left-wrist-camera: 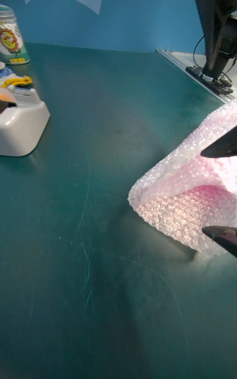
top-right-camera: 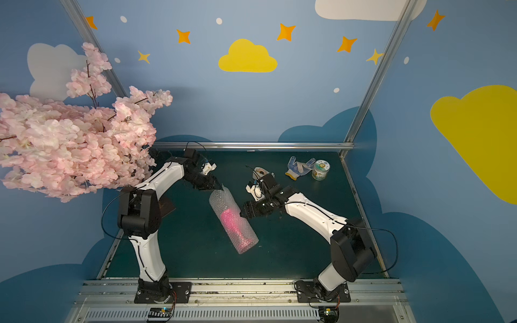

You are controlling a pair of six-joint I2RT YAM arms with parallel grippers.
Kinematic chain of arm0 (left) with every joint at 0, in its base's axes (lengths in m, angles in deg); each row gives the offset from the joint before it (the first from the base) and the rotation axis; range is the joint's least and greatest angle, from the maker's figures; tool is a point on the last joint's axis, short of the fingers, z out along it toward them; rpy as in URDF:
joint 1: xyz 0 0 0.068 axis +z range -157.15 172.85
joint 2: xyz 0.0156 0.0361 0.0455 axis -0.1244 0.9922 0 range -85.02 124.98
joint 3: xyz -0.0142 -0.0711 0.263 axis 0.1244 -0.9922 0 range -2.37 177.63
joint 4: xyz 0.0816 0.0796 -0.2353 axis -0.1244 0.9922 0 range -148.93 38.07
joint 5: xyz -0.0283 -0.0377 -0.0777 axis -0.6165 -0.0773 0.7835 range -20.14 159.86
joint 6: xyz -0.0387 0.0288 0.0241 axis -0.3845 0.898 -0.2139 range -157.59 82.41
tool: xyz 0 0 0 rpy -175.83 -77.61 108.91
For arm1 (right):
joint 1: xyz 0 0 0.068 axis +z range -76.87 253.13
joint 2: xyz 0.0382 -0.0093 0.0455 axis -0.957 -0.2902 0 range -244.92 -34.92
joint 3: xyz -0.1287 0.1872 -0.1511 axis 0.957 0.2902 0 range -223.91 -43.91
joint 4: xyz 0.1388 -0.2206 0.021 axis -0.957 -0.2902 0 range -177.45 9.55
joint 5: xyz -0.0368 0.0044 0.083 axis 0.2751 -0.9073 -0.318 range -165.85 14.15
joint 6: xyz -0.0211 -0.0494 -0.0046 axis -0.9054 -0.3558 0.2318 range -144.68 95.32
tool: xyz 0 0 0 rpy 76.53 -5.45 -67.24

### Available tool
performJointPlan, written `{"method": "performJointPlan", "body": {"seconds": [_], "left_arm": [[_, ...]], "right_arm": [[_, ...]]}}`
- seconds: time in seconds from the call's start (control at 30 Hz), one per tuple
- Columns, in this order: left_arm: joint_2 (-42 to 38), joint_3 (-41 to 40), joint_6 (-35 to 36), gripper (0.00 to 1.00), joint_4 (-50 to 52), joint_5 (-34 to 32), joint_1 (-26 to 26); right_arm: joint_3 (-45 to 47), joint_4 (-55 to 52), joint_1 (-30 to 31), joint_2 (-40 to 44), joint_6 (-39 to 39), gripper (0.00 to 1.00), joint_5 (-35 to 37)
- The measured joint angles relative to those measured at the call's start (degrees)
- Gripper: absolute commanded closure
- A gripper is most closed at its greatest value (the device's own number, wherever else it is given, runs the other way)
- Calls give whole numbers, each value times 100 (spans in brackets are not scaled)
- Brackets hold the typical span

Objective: Wrap wine glasses in bubble wrap
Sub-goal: Pick up the bubble wrap from the center of the board.

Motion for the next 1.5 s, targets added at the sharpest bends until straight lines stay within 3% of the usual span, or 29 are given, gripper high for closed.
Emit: {"method": "performJointPlan", "body": {"seconds": [0.37, 0.83, 0.97, 1.13, 1.33, 1.5], "left_arm": [[114, -2, 374, 54, 229, 809, -9], [105, 190, 251, 90, 592, 643, -203], [57, 472, 201, 97, 741, 348, -487], [-55, 1034, 79, 98, 1067, -160, -796], [-87, 2365, -2, 98, 1558, -1047, -1259], [66, 4094, 48, 98, 2282, -2138, -1967]], "right_arm": [[24, -28, 179, -63, 358, 36, -48], [750, -7, 417, 195, 706, 35, -96], [752, -9, 417, 321, 673, 30, -125], [920, 39, 389, 612, 463, 27, -118], [1051, 111, 249, 857, 264, 26, -76], [1233, 686, 216, 850, 208, 26, 61]]}}
